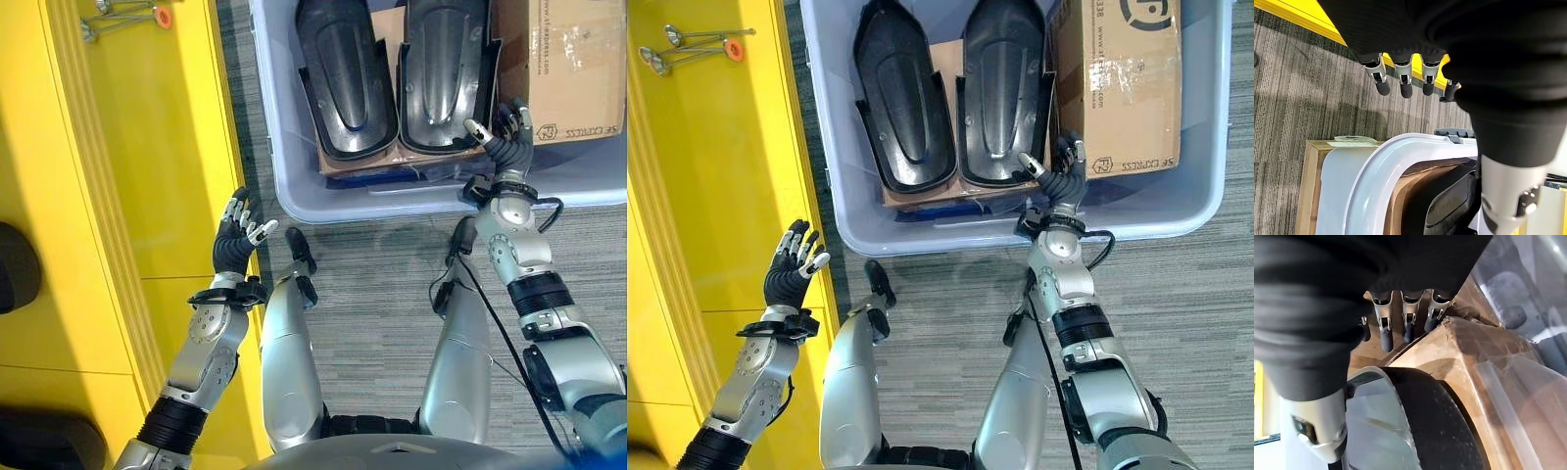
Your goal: Move parts from the plastic box to the shelf.
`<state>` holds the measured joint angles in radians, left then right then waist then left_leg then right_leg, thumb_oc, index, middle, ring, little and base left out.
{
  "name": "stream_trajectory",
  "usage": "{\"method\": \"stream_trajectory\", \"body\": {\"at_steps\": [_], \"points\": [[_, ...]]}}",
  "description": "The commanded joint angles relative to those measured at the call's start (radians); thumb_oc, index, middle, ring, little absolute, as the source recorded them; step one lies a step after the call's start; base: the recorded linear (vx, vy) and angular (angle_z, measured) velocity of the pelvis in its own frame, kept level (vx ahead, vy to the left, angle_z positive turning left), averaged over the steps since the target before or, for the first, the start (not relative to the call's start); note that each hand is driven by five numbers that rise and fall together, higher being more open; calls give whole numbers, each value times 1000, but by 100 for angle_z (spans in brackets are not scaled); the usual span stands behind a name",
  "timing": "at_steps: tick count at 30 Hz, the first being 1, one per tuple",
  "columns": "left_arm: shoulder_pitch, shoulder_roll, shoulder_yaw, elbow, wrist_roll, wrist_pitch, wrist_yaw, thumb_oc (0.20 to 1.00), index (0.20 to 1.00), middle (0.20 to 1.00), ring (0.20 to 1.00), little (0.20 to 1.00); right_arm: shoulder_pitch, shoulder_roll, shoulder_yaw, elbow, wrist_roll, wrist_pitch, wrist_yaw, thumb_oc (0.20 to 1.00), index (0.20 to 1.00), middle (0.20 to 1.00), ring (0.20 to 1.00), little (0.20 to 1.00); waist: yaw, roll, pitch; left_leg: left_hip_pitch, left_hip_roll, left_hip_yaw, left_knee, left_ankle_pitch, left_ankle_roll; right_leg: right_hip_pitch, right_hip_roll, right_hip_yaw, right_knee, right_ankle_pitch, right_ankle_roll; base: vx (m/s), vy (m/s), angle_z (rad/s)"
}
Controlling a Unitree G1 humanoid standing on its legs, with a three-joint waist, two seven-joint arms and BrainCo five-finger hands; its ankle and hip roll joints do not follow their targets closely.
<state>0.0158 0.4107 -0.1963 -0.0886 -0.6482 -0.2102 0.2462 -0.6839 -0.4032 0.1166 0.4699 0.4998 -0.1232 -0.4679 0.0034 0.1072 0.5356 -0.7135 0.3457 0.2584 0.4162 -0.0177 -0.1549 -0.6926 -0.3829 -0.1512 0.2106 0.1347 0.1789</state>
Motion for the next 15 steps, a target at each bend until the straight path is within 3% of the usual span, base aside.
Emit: {"method": "stream_trajectory", "body": {"at_steps": [1, 15], "points": [[37, 57, -24, -102, -6, -59, 9, 1000, 1000, 1000, 1000, 1000, -77, -53, -85, 92, 37, -38, -47, 1000, 1000, 1000, 1000, 1000, 24, 27, -16, 5, 26, 15, -85, 82, -40, -34, -99, 32, 218, -153, 29, 11, 10, -4], [14, 81, -51, -116, -25, -75, 14, 1000, 1000, 1000, 1000, 1000, -324, -199, -19, 289, 17, -18, -78, 1000, 1000, 1000, 1000, 1000, 37, 25, -16, -22, 25, 10, -74, 71, -37, -70, -90, 37, 242, -161, 28, 7, 3, -4]]}}
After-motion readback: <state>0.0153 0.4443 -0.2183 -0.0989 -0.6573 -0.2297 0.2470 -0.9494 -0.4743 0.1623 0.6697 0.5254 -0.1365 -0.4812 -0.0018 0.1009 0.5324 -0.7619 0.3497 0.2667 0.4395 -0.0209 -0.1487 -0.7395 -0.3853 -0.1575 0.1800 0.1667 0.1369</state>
